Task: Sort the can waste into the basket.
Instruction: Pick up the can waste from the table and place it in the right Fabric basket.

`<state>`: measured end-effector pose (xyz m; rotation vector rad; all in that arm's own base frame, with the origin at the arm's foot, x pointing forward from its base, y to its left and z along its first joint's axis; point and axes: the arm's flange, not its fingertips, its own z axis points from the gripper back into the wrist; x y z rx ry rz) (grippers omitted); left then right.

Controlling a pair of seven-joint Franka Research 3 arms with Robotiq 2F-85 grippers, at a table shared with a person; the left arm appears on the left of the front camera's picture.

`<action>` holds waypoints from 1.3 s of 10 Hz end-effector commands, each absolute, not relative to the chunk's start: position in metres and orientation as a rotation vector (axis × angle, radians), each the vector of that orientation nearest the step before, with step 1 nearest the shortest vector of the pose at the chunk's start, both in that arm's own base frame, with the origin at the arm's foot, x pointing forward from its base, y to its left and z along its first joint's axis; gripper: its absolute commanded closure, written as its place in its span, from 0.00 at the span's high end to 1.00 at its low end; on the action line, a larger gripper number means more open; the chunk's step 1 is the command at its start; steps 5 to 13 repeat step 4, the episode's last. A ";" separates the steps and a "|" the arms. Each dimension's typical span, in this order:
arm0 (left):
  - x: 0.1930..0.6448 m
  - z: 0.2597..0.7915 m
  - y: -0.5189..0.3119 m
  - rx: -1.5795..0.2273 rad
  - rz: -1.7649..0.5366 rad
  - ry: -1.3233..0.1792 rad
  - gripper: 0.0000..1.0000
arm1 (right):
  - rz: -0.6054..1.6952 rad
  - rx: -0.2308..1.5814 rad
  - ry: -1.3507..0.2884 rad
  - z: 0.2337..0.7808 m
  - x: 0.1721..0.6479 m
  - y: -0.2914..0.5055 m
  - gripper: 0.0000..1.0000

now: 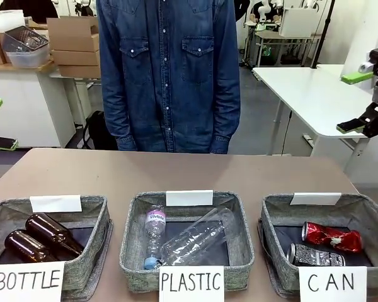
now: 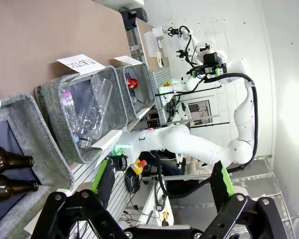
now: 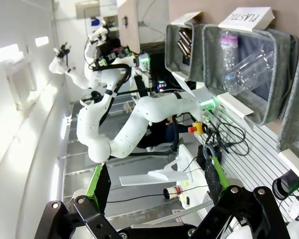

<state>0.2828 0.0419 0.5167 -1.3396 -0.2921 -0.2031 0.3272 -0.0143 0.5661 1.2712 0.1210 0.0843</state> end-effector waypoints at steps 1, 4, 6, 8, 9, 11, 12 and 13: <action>0.282 0.517 0.044 -1.333 -0.224 -0.295 1.00 | 0.109 1.260 0.116 0.566 0.327 -0.016 1.00; 0.282 0.517 0.044 -1.333 -0.224 -0.295 1.00 | 0.109 1.260 0.116 0.566 0.327 -0.016 1.00; 0.282 0.517 0.044 -1.333 -0.224 -0.295 1.00 | 0.109 1.260 0.116 0.566 0.327 -0.016 1.00; 0.282 0.517 0.044 -1.333 -0.224 -0.295 1.00 | 0.109 1.260 0.116 0.566 0.327 -0.016 1.00; 0.282 0.517 0.044 -1.333 -0.224 -0.295 1.00 | 0.109 1.260 0.116 0.566 0.327 -0.016 1.00; 0.282 0.517 0.044 -1.333 -0.224 -0.295 1.00 | 0.109 1.260 0.116 0.566 0.327 -0.016 1.00; 0.282 0.517 0.044 -1.333 -0.224 -0.295 1.00 | 0.109 1.260 0.116 0.566 0.327 -0.016 1.00; 0.282 0.517 0.044 -1.333 -0.224 -0.295 1.00 | 0.109 1.260 0.116 0.566 0.327 -0.016 1.00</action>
